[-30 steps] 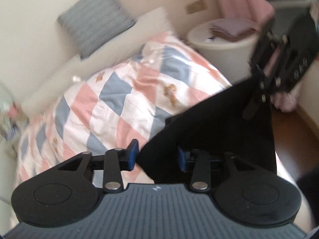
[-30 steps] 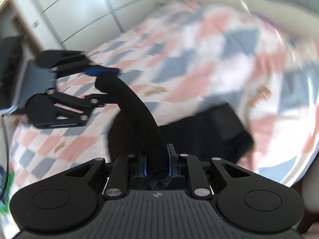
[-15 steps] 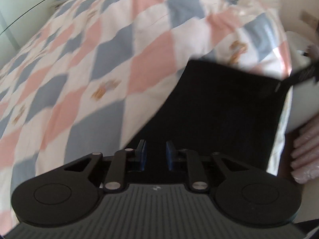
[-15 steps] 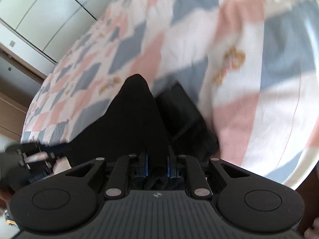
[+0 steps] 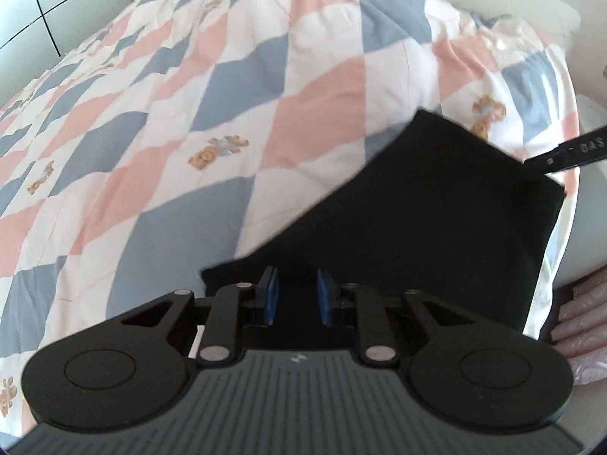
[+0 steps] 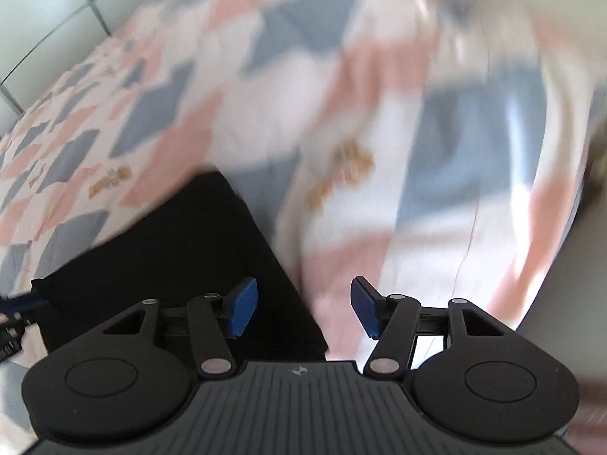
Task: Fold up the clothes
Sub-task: 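Lift the held edge with both grippers and fold the trousers over in half, then lay the folded trousers flat and open both grippers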
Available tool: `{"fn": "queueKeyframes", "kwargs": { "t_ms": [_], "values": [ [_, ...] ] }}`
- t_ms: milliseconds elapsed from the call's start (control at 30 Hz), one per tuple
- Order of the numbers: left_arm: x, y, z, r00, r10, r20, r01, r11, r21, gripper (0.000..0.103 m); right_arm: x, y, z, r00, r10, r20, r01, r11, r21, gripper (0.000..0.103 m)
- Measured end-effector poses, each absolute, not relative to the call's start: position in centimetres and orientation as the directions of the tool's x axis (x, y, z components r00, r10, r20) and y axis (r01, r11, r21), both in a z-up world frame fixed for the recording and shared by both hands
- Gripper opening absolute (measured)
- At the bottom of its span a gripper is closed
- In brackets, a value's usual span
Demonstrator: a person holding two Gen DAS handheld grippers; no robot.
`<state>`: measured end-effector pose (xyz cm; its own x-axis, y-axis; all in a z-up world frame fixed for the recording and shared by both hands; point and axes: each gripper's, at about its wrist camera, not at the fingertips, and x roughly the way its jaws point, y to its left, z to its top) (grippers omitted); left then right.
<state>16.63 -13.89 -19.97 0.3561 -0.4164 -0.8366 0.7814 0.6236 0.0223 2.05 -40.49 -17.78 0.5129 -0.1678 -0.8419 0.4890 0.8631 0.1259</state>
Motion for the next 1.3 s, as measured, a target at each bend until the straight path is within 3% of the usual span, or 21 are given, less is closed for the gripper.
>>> {"fn": "queueKeyframes", "kwargs": {
  "t_ms": [100,200,267,333,467,533,567,667,733,800,900,1000,1100,1133,1233,1300],
  "values": [
    [17.8,-13.2,-19.9,0.34,-0.444,-0.829,0.786,0.619,-0.008,0.012,4.8,-38.3,-17.9,0.58,-0.148,-0.801,0.376,0.921,0.103,0.056],
    [19.1,-13.3,-21.3,0.311,-0.443,-0.841,0.796,0.604,-0.024,0.009,8.5,-37.3,-19.6,0.61,-0.116,-0.784,0.314,0.943,0.105,0.034],
    [20.0,-13.7,-22.7,0.304,-0.445,-0.843,0.793,0.608,-0.035,0.009,10.8,-38.3,-21.9,0.591,-0.103,-0.8,0.343,0.93,0.133,0.034],
    [21.0,-14.2,-23.9,0.291,-0.447,-0.846,0.79,0.611,-0.052,0.008,12.3,-39.4,-23.9,0.531,-0.125,-0.838,0.4,0.909,0.118,0.022],
    [23.1,-15.6,-26.7,0.261,-0.412,-0.873,0.762,0.644,-0.076,0.009,12.9,-40.5,-25.3,0.462,-0.138,-0.876,0.43,0.899,0.085,0.025],
    [24.1,-16.2,-28.0,0.25,-0.374,-0.893,0.738,0.671,-0.074,0.008,12.6,-41.1,-24.3,0.45,-0.133,-0.883,0.452,0.887,0.097,0.038],
    [24.3,-16.3,-27.9,0.25,-0.361,-0.899,0.728,0.681,-0.071,0.008,12.3,-41.6,-23.4,0.451,-0.131,-0.883,0.472,0.874,0.112,0.039],
    [23.7,-15.4,-24.9,0.285,-0.387,-0.877,0.704,0.705,-0.083,0.009,10.1,-42.2,-20.0,0.493,-0.118,-0.862,0.492,0.855,0.165,0.038],
    [22.4,-13.9,-22.2,0.314,-0.407,-0.858,0.672,0.734,-0.102,0.01,8.3,-41.9,-18.1,0.519,-0.097,-0.85,0.464,0.867,0.185,0.049],
    [20.5,-12.3,-20.1,0.331,-0.412,-0.849,0.638,0.761,-0.12,0.01,6.5,-40.9,-17.1,0.519,-0.063,-0.853,0.403,0.898,0.179,0.049],
    [16.9,-11.1,-19.3,0.31,-0.394,-0.865,0.599,0.787,-0.144,0.011,4.7,-39.3,-17.2,0.493,-0.005,-0.87,0.283,0.947,0.155,0.048],
    [13.3,-11.8,-20.3,0.293,-0.354,-0.888,0.56,0.817,-0.141,0.011,3.9,-39.4,-19.0,0.466,0.102,-0.879,0.204,0.954,0.219,0.033],
    [10.9,-13.7,-22.2,0.295,-0.289,-0.911,0.487,0.865,-0.117,0.011,4.2,-40.1,-21.2,0.416,0.137,-0.899,0.13,0.969,0.208,0.031],
    [10.2,-14.4,-22.8,0.306,-0.265,-0.914,0.461,0.881,-0.102,0.011,4.4,-40.4,-22.1,0.396,0.136,-0.908,0.095,0.978,0.188,0.021],
    [8.9,-16.6,-24.0,0.351,-0.151,-0.924,0.384,0.923,-0.005,0.011,4.9,-40.7,-22.4,0.375,0.175,-0.911,0.017,0.981,0.195,0.02],
    [8.5,-17.7,-23.4,0.355,-0.087,-0.931,0.318,0.948,0.032,0.011,4.7,-40.6,-20.9,0.389,0.202,-0.899,-0.037,0.978,0.204,0.026]
  ]
}}
